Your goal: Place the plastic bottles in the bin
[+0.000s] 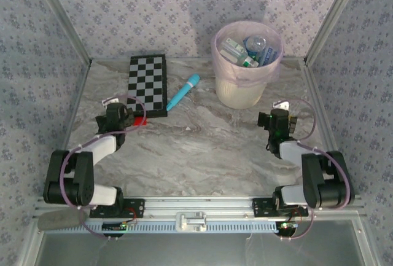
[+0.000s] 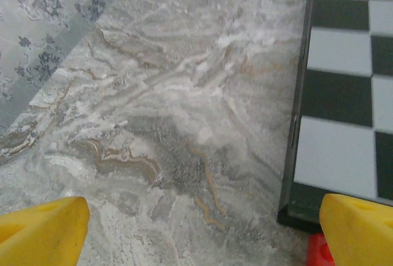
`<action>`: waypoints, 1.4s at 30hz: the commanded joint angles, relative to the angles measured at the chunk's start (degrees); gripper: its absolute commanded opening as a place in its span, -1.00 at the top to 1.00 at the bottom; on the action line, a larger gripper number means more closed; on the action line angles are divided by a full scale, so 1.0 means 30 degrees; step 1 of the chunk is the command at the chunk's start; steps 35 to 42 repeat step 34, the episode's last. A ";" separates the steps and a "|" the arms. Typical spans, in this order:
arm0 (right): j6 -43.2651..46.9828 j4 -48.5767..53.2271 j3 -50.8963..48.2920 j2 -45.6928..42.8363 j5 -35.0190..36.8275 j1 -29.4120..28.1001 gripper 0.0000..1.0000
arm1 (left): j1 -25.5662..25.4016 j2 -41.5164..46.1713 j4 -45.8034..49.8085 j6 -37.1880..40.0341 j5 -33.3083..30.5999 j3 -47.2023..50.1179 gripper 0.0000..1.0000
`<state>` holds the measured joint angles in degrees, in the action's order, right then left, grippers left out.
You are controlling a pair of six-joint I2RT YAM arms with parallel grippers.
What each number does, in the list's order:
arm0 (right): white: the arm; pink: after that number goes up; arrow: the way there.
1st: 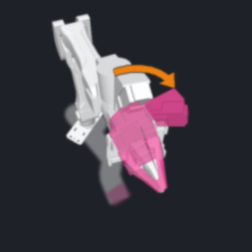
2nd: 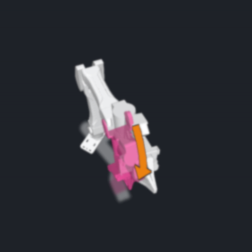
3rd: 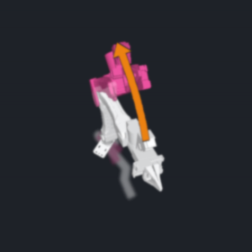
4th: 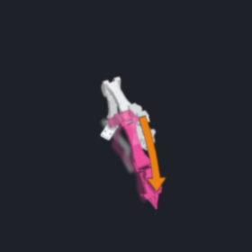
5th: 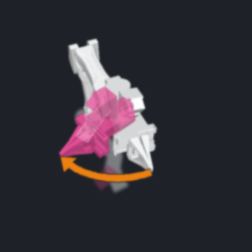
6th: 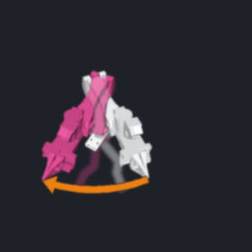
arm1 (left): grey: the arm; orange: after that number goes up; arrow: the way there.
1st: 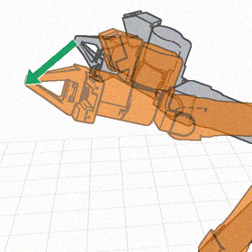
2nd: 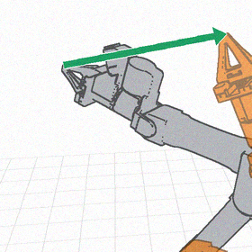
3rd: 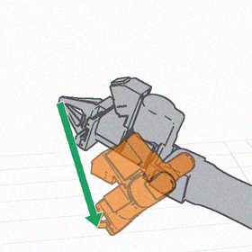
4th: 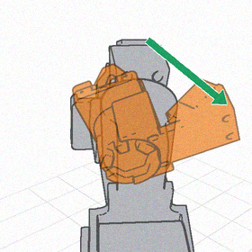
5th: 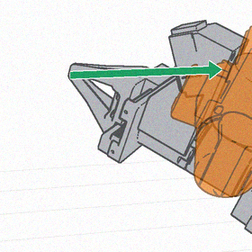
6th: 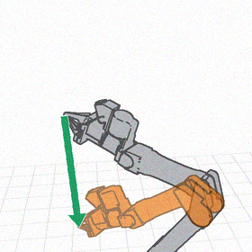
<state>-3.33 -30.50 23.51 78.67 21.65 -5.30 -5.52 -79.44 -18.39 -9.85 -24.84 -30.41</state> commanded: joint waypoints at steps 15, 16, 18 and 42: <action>0.0838 -0.6326 -0.0847 0.2913 -0.1915 0.1612 -1.00 | 0.1098 -0.3560 -1.3481 0.2794 0.3365 0.3583 -0.95; 0.0934 -0.6578 -0.0907 0.2990 -0.1858 0.1541 -1.00 | 0.1089 -0.2680 -1.1324 0.2608 0.3595 0.3205 -0.95; 0.0928 -0.6466 -0.0890 0.2917 -0.1859 0.1535 -1.00 | 0.1000 -0.3115 -1.2123 0.2784 0.3543 0.3396 -0.95; 0.0963 -0.6483 -0.0898 0.2922 -0.1855 0.1507 -1.00 | 0.0734 -0.2846 -1.1074 0.2850 0.2925 0.3048 -1.00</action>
